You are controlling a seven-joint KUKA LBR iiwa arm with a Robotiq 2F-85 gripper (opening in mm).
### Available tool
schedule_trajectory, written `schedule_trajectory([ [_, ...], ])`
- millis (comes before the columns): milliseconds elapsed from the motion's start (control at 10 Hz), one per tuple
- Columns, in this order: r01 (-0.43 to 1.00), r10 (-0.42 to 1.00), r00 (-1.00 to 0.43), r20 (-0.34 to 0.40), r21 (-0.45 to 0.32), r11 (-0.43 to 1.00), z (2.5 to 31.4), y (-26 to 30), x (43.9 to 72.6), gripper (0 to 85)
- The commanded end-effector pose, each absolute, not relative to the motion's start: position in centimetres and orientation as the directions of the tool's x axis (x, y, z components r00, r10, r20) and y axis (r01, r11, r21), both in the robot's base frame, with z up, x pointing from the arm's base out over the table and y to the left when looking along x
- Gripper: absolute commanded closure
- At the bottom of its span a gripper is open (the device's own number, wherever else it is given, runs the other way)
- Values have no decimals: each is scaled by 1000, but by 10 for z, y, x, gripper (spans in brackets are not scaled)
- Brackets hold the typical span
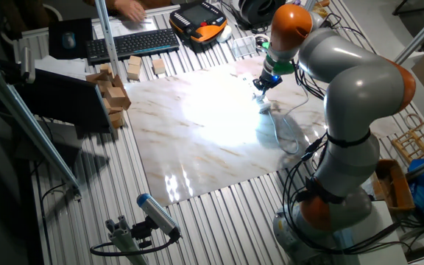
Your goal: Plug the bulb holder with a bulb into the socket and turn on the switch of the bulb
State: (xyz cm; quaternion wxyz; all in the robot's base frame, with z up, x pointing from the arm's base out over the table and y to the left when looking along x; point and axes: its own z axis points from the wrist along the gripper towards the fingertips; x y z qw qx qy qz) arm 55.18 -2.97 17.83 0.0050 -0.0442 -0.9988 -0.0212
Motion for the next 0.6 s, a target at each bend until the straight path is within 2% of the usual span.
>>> schedule_trajectory([
  [0,88,88,-996,4,43,995,178,-28,551,850],
  [500,77,78,-997,-9,45,996,175,-25,550,850],
])
